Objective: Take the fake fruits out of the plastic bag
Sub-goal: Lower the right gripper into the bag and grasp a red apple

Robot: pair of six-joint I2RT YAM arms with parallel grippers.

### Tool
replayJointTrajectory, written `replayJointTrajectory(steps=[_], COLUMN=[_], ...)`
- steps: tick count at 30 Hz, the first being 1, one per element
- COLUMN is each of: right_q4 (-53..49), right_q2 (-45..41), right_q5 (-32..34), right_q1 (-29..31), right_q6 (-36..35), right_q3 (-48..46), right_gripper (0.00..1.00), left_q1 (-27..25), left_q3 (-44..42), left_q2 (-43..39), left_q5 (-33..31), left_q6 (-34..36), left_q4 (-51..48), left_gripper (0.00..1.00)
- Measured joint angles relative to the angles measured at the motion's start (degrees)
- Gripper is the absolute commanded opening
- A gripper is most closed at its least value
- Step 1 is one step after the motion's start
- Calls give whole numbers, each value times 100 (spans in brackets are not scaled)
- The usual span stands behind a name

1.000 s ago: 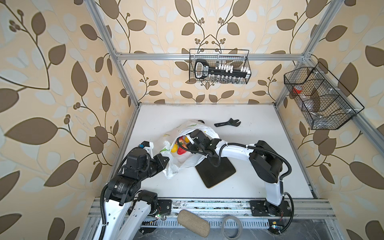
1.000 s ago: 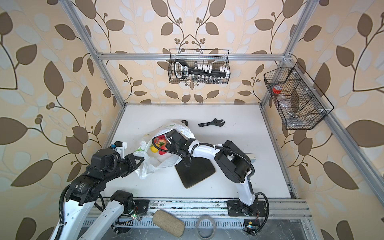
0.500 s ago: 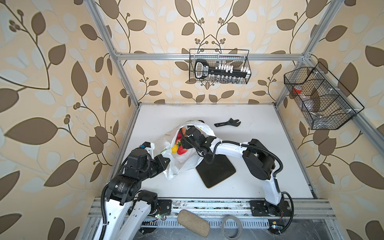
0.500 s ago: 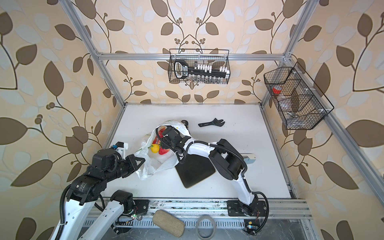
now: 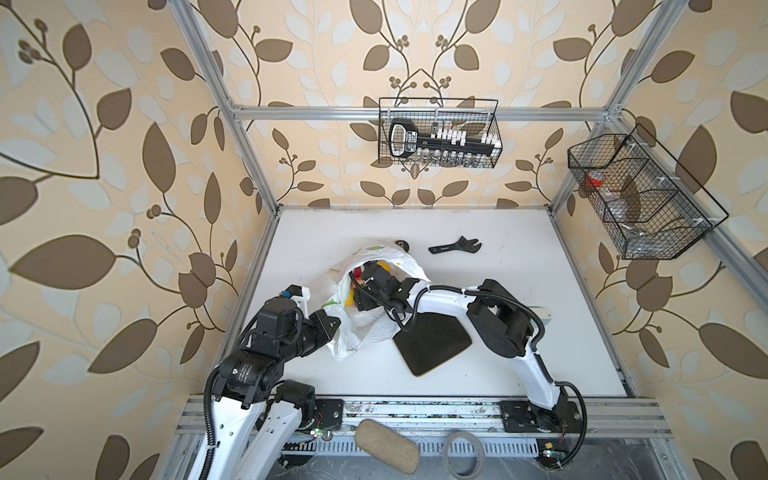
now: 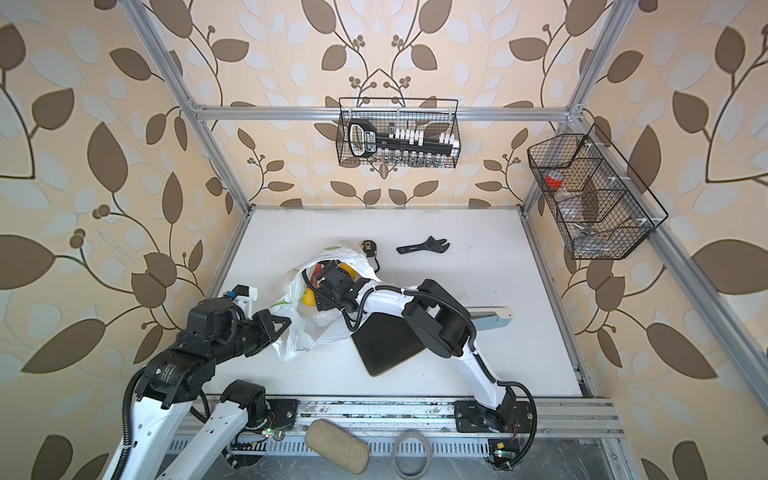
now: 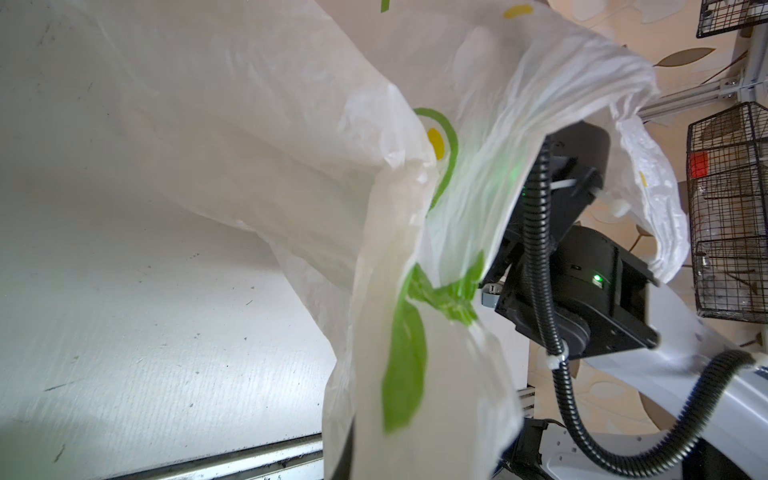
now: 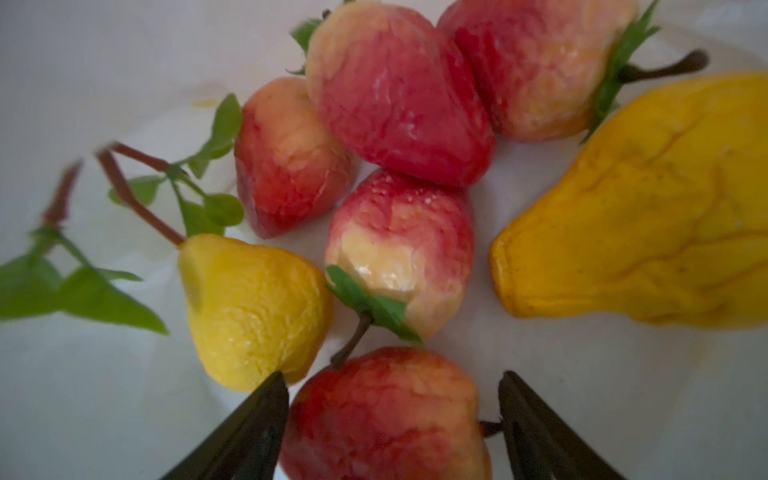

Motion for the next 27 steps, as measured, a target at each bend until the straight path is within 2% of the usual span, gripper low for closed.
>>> replayJointTrajectory(steps=[4, 9, 20, 27], right_q4=[-57, -131, -382, -448], right_q2=[74, 262, 282, 28], right_q5=[50, 214, 581, 595], right_q1=[15, 61, 199, 225], right_q6=[-11, -96, -444, -525], right_q3=[103, 249, 479, 411], right_gripper=[78, 72, 45, 43], left_q1=[0, 0, 0, 0], left_q3=[0, 0, 0, 0], left_q2=[7, 7, 17, 44], left_q5=[-9, -13, -59, -118], left_q6=[-9, -13, -22, -131], left_q4=[4, 7, 11, 35], left_gripper=[0, 0, 0, 0])
